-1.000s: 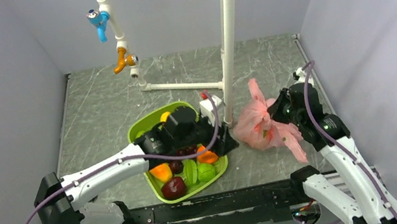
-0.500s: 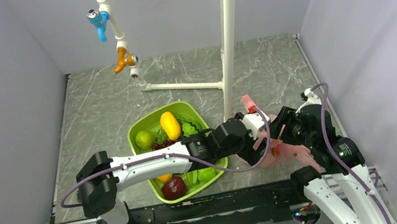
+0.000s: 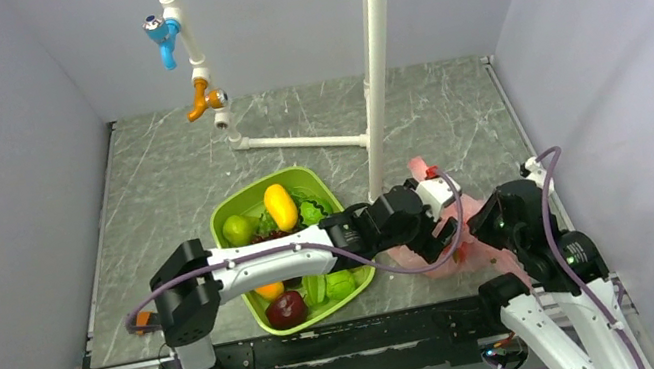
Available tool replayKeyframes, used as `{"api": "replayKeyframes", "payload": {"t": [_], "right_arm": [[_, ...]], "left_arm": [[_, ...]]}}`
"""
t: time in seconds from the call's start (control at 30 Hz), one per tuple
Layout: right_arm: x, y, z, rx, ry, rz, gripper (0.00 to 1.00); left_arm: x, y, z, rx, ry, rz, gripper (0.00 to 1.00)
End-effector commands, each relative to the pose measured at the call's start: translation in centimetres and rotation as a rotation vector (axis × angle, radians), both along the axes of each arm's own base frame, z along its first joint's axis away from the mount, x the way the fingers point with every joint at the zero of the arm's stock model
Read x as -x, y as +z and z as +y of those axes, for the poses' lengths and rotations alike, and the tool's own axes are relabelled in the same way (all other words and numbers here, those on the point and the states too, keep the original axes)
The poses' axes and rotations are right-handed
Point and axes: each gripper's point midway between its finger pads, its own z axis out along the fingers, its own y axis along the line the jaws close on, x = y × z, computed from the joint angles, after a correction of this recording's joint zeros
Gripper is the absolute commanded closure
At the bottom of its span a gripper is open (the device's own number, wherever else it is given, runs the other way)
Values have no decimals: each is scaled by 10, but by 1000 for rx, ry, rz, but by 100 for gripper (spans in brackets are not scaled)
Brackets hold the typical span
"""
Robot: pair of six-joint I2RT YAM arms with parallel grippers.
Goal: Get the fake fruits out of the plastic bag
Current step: Untie the plastic bag at the center of the board.
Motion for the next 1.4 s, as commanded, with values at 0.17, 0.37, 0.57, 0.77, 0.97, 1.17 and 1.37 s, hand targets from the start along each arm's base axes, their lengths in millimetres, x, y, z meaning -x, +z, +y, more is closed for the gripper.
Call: {"api": "replayKeyframes", "payload": {"t": [0.17,0.37,0.57,0.77,0.97,1.17,1.37], "right_arm": [[-11,29,7,-17,48,-120,81],[-13,24,9,-22,60,-117,100],[-15,31,0,-11,-7,-134,100],[-20,31,-20,31,-140,-118,100],[-16,27,-62,199,-378,13,100],[-26,60,-76,274,-413,-62,100],[-36,60,-44,225,-182,-32,66]], "left_arm": [[-3,13,-32,42,-23,10,21],[-26,-2,-32,-34,93,-16,43],[-37,-2,-20,-53,167,-33,71],[-33,-4,16,-15,242,-6,92],[-31,2,52,101,340,18,100],[-22,5,67,167,338,55,100],[-19,12,57,186,308,70,100]]}}
